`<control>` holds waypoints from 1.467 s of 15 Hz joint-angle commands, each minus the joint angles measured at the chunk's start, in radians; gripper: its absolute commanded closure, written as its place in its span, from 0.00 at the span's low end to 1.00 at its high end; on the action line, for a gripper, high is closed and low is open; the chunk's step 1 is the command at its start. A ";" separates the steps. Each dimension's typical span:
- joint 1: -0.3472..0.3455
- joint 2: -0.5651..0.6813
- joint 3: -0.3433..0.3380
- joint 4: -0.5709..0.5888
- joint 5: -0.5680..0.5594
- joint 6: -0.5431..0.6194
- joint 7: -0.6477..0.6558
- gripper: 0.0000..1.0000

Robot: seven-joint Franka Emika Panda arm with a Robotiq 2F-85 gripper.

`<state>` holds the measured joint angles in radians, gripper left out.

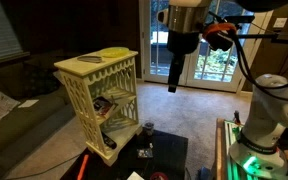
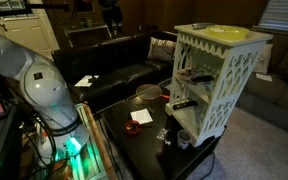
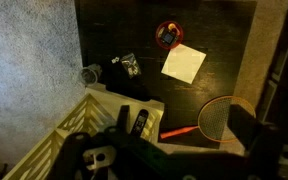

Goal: Pick up the remote on top of the rack and put it on the top shelf

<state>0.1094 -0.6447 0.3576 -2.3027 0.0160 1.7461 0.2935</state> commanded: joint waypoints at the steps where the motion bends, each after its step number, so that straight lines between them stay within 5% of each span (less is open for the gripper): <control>1: 0.022 0.007 -0.016 0.004 -0.012 -0.003 0.011 0.00; 9: -0.006 0.053 -0.008 0.056 -0.028 0.041 0.050 0.00; 16: -0.088 0.292 -0.021 0.323 -0.174 0.179 0.083 0.00; 20: -0.088 0.468 -0.041 0.525 -0.262 0.112 0.079 0.00; 21: -0.059 0.371 -0.065 0.396 -0.232 0.170 0.070 0.00; 22: -0.058 0.410 -0.072 0.438 -0.241 0.160 0.070 0.00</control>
<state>0.0146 -0.2387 0.3160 -1.8687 -0.2151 1.9107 0.3554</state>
